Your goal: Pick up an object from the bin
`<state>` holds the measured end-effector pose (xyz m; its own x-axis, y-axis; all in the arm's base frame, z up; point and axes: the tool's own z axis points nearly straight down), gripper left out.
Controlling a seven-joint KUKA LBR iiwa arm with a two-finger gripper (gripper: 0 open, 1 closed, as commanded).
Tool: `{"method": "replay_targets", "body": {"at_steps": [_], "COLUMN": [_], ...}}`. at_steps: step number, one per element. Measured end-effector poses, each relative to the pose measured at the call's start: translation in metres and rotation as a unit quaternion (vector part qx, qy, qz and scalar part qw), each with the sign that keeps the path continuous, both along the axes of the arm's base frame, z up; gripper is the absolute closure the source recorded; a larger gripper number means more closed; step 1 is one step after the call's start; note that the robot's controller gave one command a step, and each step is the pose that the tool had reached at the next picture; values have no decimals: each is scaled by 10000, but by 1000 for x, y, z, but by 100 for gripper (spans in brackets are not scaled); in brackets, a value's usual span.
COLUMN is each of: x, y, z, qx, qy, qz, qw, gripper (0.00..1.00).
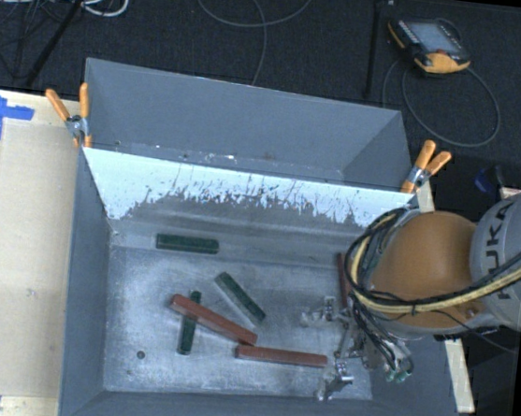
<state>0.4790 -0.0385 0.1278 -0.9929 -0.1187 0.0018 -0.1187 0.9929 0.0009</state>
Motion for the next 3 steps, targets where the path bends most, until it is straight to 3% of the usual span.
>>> {"method": "replay_targets", "body": {"at_steps": [1,2,3], "x": [1,-6,-6], "y": [6,-7,-7], "z": [-55,-54,-54], "qx": [-8,8,8], "qy": [-116,-54,-54], "qz": [908,340,342], "qw": [9958,9994,9994], "gripper": [0,100,100]}}
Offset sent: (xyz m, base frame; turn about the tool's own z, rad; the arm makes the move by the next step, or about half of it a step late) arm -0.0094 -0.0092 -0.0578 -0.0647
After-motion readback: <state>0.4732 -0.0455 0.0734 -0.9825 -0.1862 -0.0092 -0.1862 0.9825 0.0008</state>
